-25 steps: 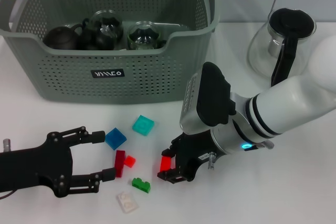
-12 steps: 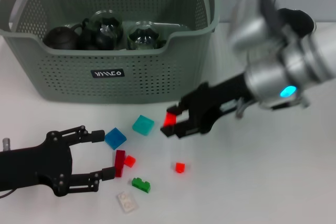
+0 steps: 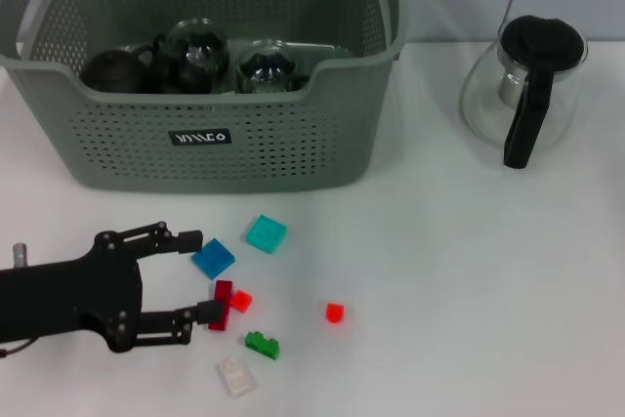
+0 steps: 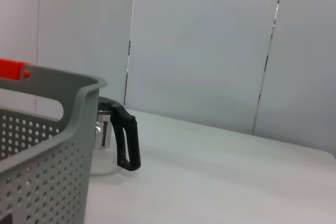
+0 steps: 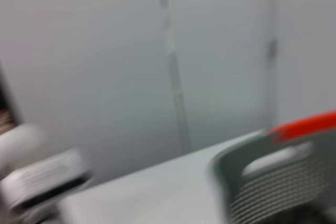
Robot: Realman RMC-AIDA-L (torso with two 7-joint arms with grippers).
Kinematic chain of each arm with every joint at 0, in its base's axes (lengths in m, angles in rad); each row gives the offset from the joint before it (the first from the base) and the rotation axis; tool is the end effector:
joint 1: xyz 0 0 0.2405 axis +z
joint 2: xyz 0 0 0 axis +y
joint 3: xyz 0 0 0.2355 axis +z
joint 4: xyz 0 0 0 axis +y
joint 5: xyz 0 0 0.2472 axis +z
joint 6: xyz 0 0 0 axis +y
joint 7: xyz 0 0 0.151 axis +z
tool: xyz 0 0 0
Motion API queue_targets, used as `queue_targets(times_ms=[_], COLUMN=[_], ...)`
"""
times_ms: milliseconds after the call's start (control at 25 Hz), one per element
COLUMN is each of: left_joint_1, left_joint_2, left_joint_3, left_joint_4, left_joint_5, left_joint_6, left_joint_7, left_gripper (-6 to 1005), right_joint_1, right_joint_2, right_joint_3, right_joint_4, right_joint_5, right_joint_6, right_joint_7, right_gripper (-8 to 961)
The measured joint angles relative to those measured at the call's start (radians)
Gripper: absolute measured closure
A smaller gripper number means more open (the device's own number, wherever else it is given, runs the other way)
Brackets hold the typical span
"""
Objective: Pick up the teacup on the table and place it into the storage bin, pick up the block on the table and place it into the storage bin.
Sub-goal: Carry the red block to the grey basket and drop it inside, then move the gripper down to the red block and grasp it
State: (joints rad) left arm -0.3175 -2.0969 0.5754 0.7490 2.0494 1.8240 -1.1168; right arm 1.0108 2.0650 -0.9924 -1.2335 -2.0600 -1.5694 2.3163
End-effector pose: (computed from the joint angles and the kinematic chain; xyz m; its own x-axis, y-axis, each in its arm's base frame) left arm -0.3109 0.2702 0.0288 0.8185 0.2007 0.5383 0.3388 -0.9253 -0.1702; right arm -0.0302 0.4201 0.0610 0.9024 -0.2628 -0.3416 -0.3100 -0.9464 -0.0909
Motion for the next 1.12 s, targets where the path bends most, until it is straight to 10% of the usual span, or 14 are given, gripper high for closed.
queue_targets(times_ms=[280, 600, 840, 1120], left_joint_1=[-0.016, -0.012, -0.009, -0.009], left_joint_2=[0.001, 0.004, 0.005, 0.012], left_joint_3=[0.0, 0.0, -0.001, -0.024], left_joint_4=[0.0, 0.0, 0.0, 0.005], left_joint_5=[0.0, 0.003, 0.001, 0.0], left_joint_6=[-0.006, -0.007, -0.006, 0.022], left_joint_7=[-0.003, -0.006, -0.019, -0.032], left_gripper=[169, 169, 170, 169], right_joint_1=[0.18, 0.18, 0.098, -0.182], right_joint_2=[0.023, 0.028, 0.03, 0.019], right_joint_3=[-0.013, -0.112, -0.112, -0.102], right_joint_4=[0.247, 0.364, 0.275, 0.055], right_joint_5=[-0.263, -0.282, -0.114, 0.288], right_joint_6=[0.331, 0.529, 0.466, 0.171], right_joint_7=[0.006, -0.023, -0.132, -0.357], right_gripper=[444, 443, 217, 34])
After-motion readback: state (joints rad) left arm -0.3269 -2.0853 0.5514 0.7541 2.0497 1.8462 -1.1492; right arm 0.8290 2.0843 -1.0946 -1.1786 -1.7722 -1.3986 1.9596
